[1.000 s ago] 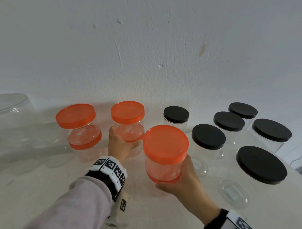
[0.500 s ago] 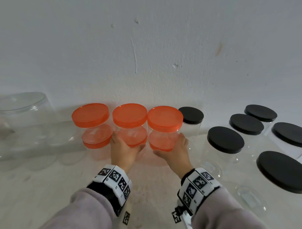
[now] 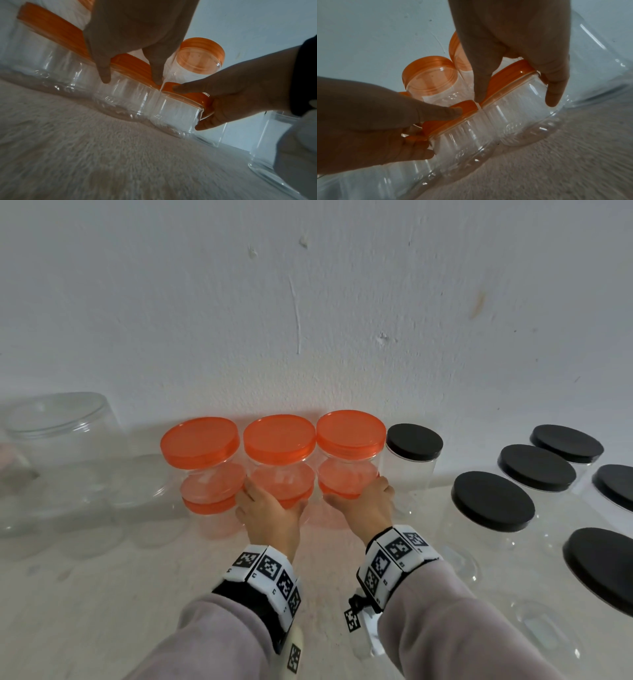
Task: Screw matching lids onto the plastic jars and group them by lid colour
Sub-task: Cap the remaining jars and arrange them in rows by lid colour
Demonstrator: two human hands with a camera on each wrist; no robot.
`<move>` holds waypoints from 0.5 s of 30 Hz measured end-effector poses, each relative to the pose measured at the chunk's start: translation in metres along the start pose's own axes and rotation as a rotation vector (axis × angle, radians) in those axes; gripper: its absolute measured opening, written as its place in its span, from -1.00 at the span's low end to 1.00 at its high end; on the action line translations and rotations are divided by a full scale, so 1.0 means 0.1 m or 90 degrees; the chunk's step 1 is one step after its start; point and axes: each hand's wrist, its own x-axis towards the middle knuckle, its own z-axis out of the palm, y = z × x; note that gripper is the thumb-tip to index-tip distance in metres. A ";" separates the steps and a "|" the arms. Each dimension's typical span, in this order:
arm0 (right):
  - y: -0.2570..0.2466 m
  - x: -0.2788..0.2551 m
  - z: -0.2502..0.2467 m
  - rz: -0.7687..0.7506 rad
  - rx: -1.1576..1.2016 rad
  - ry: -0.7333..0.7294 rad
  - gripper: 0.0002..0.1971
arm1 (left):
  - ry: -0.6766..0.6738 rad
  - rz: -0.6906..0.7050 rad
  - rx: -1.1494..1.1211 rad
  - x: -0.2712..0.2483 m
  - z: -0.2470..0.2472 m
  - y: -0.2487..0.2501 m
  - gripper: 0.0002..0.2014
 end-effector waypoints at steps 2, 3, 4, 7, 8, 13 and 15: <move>-0.02 0.01 0.01 -0.006 0.000 -0.007 -0.05 | 0.014 -0.006 -0.032 0.02 0.02 0.01 0.00; -0.02 0.02 0.02 -0.007 0.004 -0.009 -0.06 | 0.018 -0.008 -0.046 0.03 0.04 0.02 -0.02; -0.03 0.03 0.02 -0.008 0.006 -0.012 -0.07 | 0.019 -0.010 -0.056 0.03 0.04 0.02 -0.04; -0.04 0.05 0.04 -0.012 0.011 -0.024 -0.11 | 0.019 -0.011 -0.072 0.02 0.06 0.02 -0.05; -0.04 0.06 0.04 -0.013 0.012 -0.026 -0.12 | 0.017 -0.008 -0.071 0.02 0.07 0.02 -0.06; -0.02 0.05 0.02 -0.044 0.067 -0.036 -0.06 | 0.005 -0.004 -0.063 0.01 0.05 0.02 -0.08; -0.02 0.04 0.00 -0.055 0.079 -0.047 -0.04 | 0.000 -0.008 -0.062 0.01 0.04 0.03 -0.08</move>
